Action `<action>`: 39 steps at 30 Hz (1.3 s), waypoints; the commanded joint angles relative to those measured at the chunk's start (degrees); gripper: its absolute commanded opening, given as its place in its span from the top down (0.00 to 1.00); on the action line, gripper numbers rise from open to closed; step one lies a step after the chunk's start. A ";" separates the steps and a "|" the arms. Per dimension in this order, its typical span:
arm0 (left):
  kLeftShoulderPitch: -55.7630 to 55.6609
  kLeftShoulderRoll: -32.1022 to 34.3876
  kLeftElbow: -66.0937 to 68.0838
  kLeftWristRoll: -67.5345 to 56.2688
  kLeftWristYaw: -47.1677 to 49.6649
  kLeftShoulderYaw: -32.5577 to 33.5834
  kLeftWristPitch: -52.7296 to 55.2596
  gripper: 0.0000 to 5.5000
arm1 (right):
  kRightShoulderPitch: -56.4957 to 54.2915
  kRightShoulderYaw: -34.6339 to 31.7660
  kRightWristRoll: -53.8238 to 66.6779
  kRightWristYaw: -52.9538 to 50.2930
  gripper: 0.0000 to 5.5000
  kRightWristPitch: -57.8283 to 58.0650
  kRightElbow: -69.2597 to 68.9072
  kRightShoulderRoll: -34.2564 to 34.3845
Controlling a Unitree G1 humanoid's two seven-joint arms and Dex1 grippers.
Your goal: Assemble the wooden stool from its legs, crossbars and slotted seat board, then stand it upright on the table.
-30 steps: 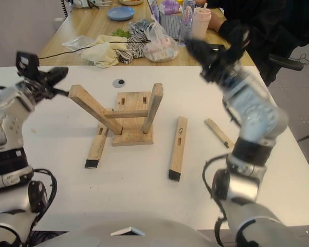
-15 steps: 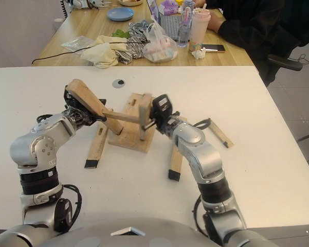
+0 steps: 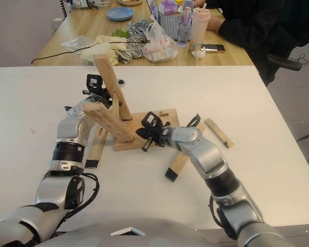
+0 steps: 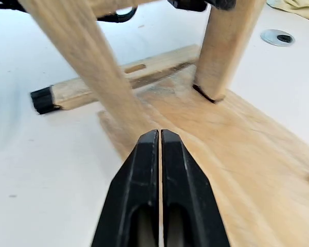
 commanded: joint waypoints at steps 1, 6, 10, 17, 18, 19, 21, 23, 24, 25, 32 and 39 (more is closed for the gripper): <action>9.57 1.12 -16.60 -7.80 -2.45 5.40 4.18 1.00 | -2.07 -10.08 4.94 6.10 0.98 1.83 0.37 -8.52; 21.17 9.79 -33.25 -11.82 -6.03 5.32 18.20 1.00 | -2.58 -10.83 2.20 9.46 0.98 -4.15 8.33 -13.58; 15.61 10.71 -29.10 -12.02 -8.82 1.61 21.13 1.00 | -1.90 -8.88 1.75 10.37 0.98 -7.24 11.43 -10.97; -0.25 6.54 -3.74 -7.51 -11.04 -1.50 12.22 0.91 | -1.30 -1.75 2.13 17.05 0.99 -8.65 9.13 -10.74; -0.97 7.46 -2.16 -6.07 -11.59 -2.41 10.93 0.90 | -0.85 -0.94 1.92 17.80 0.99 -8.63 8.62 -11.32; -1.34 8.44 -1.12 -4.84 -12.46 -3.22 9.87 0.90 | -0.46 -0.07 1.20 18.20 0.99 -9.10 8.53 -11.76; -0.33 11.49 -1.62 -3.12 -15.98 -4.98 8.96 0.90 | -0.42 0.66 -0.93 16.87 0.99 -10.99 10.33 -11.12; 1.77 15.46 -3.60 -1.36 -20.55 -7.32 8.16 0.90 | -1.63 -0.19 -2.79 13.52 0.99 -12.78 13.90 -8.83; 2.36 16.99 -3.96 -0.40 -21.98 -8.13 7.49 0.90 | -2.42 -0.94 -3.46 11.74 0.99 -13.46 15.82 -7.57; 2.13 17.59 -3.18 0.26 -22.28 -8.15 6.56 0.90 | -3.19 -1.34 -4.11 10.38 0.99 -14.18 17.89 -6.63; 10.83 24.73 -13.20 1.89 -24.06 -6.13 9.35 0.90 | -5.75 -0.12 -9.29 8.92 0.99 -20.15 26.86 -4.97; 35.83 45.55 -45.81 -5.93 -41.03 -0.75 21.40 0.90 | -6.98 2.06 -13.27 13.26 0.99 -24.51 33.64 -7.36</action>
